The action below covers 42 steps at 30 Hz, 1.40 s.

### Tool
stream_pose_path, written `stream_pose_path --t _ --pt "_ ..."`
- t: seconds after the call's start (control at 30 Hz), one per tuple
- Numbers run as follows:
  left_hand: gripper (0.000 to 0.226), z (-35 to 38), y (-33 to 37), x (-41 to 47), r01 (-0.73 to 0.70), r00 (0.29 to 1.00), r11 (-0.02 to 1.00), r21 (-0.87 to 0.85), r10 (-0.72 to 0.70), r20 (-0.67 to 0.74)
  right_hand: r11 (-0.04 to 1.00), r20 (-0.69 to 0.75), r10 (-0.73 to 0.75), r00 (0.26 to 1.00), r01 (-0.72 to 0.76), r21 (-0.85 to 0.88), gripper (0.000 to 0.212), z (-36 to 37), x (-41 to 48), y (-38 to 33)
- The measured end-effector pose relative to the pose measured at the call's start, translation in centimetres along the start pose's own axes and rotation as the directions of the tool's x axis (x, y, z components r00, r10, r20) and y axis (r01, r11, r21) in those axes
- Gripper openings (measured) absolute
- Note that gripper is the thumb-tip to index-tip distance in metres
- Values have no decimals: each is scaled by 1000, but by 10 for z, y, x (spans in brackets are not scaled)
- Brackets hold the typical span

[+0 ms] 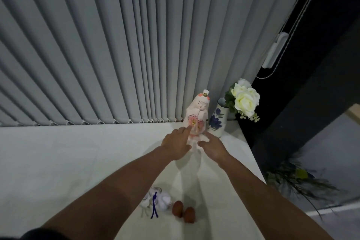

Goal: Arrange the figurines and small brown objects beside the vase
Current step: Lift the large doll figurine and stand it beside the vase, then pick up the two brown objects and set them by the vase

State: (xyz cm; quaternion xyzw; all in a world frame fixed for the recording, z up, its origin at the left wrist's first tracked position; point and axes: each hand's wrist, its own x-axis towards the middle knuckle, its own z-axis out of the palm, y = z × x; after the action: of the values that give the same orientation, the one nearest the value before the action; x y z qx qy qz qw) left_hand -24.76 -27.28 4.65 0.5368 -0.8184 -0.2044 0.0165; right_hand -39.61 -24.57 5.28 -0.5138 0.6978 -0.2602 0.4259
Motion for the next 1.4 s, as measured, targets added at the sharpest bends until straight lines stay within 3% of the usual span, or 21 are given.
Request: stream_pose_path --t 0.17,0.4,0.53,0.6,0.7,0.87,1.07,1.4 --pt "66 17 -6 -52 -45 982 998 -36 51 180 987 29 31 999 -26 -157 60 10 -45 19" --pt "67 36 -7 -111 -65 968 992 -112 90 236 984 92 65 994 -48 -169 54 33 -109 56" --pt "71 38 -8 -128 -122 957 991 -51 131 258 984 170 78 982 -48 -172 53 49 -134 65" --pt "67 41 -9 -130 -194 947 981 1 187 262 984 181 69 981 -38 -172 39 58 -140 66" --pt "50 51 -9 -131 -285 939 952 111 254 234 981 138 43 989 -15 -195 16 69 -147 62" --pt "40 61 -13 -132 -304 945 935 184 271 185 976 42 97 994 -87 -200 45 79 -158 61" --pt "39 64 -22 -134 -307 943 943 125 284 172 986 -84 150 985 -156 -63 34 87 -159 68" --pt "34 65 -28 -131 -351 929 934 69 337 155 990 -130 101 986 -113 -83 35 103 -167 77"
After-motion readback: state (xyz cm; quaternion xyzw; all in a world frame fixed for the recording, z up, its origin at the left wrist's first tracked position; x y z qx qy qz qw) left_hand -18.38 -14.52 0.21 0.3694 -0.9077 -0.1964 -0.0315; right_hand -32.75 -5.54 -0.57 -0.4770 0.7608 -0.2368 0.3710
